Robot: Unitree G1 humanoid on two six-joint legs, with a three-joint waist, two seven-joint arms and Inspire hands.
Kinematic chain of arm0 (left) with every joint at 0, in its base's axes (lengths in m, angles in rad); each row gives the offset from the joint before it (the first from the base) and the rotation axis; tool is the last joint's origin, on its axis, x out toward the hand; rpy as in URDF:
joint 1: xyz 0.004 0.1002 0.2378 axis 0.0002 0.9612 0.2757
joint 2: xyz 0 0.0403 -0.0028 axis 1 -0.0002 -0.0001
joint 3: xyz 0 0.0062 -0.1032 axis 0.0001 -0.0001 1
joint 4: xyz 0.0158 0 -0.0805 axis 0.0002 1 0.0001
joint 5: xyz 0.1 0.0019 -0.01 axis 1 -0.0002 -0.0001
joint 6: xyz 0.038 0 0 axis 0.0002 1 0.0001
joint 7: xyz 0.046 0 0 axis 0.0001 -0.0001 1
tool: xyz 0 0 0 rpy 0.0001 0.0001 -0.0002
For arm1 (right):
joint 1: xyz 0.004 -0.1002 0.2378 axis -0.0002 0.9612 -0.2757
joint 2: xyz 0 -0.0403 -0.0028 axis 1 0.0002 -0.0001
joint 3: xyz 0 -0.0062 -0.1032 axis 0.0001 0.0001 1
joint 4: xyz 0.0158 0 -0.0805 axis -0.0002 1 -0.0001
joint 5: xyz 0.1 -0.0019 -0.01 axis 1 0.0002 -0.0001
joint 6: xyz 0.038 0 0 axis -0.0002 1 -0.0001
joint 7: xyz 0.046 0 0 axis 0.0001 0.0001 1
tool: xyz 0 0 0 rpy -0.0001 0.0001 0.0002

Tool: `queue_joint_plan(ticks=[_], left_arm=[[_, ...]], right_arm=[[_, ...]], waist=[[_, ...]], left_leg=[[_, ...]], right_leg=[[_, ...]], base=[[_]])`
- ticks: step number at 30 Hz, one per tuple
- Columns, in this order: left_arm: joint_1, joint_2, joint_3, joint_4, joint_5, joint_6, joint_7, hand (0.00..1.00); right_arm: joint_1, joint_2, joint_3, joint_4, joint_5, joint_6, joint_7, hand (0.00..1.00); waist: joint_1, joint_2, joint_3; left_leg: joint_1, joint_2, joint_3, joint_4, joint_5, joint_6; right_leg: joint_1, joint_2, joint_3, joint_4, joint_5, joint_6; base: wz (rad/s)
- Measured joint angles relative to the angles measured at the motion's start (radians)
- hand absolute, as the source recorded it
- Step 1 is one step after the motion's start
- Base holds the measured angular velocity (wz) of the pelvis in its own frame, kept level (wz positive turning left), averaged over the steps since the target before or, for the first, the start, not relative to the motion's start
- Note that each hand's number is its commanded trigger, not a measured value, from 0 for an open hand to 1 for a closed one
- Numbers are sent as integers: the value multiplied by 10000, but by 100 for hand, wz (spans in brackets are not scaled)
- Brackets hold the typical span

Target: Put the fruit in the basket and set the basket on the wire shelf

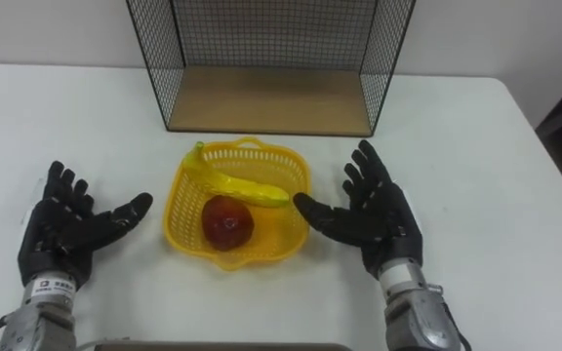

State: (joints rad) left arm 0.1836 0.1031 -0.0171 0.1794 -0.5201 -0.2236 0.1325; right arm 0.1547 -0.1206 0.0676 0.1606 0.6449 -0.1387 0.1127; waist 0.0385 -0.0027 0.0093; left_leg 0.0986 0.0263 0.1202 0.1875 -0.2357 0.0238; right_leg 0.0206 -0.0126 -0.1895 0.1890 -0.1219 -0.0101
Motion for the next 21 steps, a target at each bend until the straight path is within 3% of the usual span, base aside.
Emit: queue_joint_plan(ticks=[4, 16, 21], left_arm=[[-6, -11, -55, 2, 0, -13, -103, 0], [-31, -173, -76, -225, -400, 55, -183, 0], [-80, -130, -528, -401, -778, 67, -401, 0]], right_arm=[[-68, 26, 112, 231, 717, -4, 262, 0], [-230, 164, 301, 444, 1001, 10, 805, 0], [-607, 169, 496, 671, 1019, 9, 874, 0]], waist=[[42, -9, 0], [-21, -15, 7], [-66, 20, 22]], left_leg=[[1, 72, 26, 32, -2, -2], [-52, 65, -7, 8, -5, -4], [-231, 61, -109, 19, -3, -2]], right_leg=[[-12, 2, 0, 22, 1, 0], [-23, 8, -15, -24, 2, 3], [-164, -2, -21, -28, 3, 4]], base=[[0], [0], [3]])
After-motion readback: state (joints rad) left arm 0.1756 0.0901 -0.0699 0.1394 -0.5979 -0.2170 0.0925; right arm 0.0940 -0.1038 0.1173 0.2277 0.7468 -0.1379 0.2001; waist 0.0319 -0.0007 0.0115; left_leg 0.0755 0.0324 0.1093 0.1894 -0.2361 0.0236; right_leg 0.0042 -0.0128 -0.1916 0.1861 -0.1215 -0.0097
